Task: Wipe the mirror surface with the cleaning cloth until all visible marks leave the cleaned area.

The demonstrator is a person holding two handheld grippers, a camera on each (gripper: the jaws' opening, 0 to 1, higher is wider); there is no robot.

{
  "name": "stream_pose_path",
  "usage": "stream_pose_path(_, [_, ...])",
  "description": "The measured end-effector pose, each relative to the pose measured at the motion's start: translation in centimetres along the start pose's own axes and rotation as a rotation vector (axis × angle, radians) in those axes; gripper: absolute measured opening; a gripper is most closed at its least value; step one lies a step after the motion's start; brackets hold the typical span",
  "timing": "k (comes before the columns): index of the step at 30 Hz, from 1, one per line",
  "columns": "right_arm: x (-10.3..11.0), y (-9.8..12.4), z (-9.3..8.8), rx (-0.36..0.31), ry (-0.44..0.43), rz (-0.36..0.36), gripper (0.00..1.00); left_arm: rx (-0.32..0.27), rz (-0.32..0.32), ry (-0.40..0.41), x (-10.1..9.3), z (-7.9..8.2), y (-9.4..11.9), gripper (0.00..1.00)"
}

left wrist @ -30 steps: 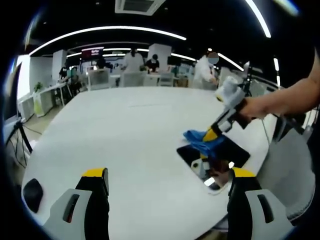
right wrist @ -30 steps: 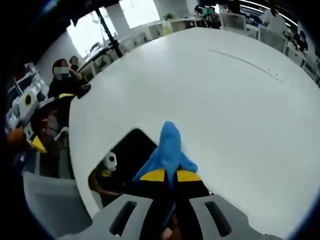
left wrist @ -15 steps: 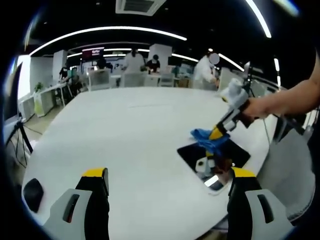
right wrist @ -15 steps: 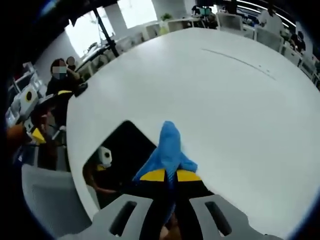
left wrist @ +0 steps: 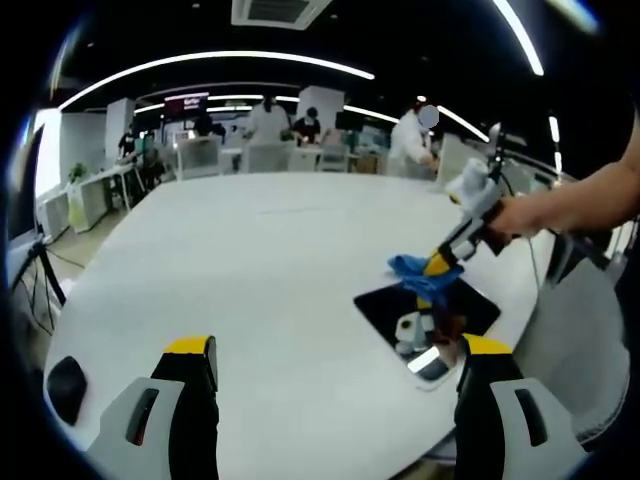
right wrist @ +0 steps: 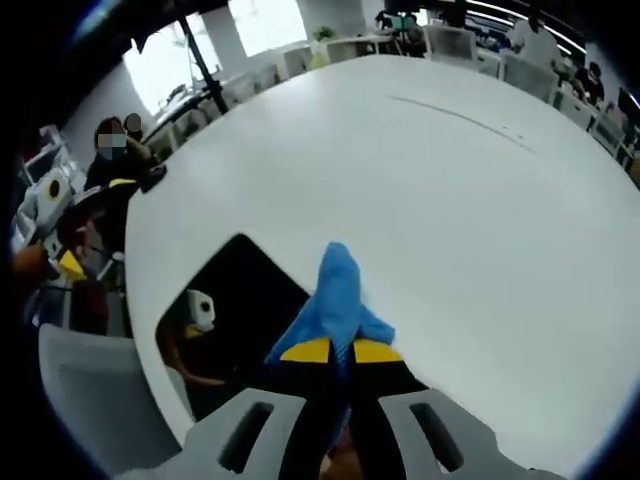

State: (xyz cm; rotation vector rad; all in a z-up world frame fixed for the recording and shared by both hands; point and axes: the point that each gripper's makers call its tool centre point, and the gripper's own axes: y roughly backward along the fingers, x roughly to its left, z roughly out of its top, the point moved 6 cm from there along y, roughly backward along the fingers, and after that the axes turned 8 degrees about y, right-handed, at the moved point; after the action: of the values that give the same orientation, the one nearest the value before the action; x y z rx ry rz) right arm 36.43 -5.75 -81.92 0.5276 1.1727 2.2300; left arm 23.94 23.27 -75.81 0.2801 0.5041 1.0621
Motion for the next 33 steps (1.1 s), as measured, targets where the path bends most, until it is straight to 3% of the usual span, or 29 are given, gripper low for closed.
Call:
stream_pose_path(10, [1.2, 0.5, -0.9, -0.018, -0.022, -0.045, 0.00, -0.005, -0.009, -0.014, -0.2, 0.4, -0.1, 1.00])
stream_pose_path(25, [4.7, 2.3, -4.4, -0.060, -0.086, -0.040, 0.00, -0.013, -0.023, -0.030, -0.7, 0.5, -0.2, 0.99])
stream_pose_path(33, [5.6, 2.7, -5.3, -0.080, -0.104, -0.039, 0.00, -0.008, -0.028, -0.027, -1.0, 0.5, -0.4, 0.99])
